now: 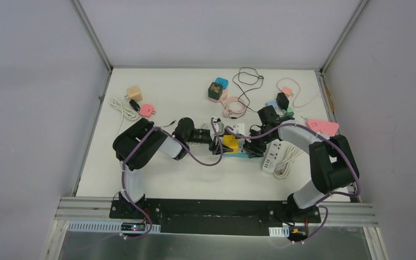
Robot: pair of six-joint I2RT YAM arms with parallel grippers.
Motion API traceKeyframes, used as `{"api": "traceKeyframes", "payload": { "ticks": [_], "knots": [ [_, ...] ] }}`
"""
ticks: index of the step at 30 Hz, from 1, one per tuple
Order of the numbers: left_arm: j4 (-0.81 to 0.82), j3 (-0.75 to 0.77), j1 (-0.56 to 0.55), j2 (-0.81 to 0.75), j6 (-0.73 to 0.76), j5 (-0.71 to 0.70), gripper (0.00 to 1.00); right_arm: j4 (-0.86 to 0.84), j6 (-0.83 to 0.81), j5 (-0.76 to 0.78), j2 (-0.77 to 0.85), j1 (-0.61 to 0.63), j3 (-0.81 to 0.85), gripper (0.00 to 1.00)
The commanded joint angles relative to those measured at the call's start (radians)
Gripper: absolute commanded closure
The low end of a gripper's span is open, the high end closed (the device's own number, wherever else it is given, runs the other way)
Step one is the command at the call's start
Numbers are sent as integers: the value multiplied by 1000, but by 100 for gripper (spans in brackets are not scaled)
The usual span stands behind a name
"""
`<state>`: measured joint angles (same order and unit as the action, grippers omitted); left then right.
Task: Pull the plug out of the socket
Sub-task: Remove the plug from the socket.
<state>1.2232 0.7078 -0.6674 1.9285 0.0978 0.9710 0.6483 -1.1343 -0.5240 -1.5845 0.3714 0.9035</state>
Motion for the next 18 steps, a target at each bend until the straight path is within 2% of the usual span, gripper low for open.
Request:
{"api": "traceKeyframes", "payload": {
  "ticks": [1, 3, 5, 6, 8, 10, 14, 18],
  "knots": [
    [196, -3, 15, -7, -54, -39, 100, 37, 41, 56, -31, -8, -9, 100],
    [178, 27, 24, -4, -188, -48, 100, 37, 41, 59, -33, -8, -9, 100],
    [76, 77, 36, -15, -312, -90, 100, 37, 43, 62, -36, -8, -8, 100],
    [-23, 103, 36, -33, -297, -91, 100, 37, 44, 62, -37, -8, -8, 100],
    [-262, 138, 23, -94, -174, -113, 100, 36, 45, 62, -39, -8, -7, 100],
    [-395, 138, -2, -129, -59, -171, 100, 36, 47, 64, -40, -8, -6, 100],
    [-370, 79, -45, -153, 106, -202, 100, 36, 48, 67, -48, -7, -6, 100],
    [-141, -5, -60, -147, 121, -212, 100, 36, 50, 68, -53, -7, -5, 100]
  ]
}}
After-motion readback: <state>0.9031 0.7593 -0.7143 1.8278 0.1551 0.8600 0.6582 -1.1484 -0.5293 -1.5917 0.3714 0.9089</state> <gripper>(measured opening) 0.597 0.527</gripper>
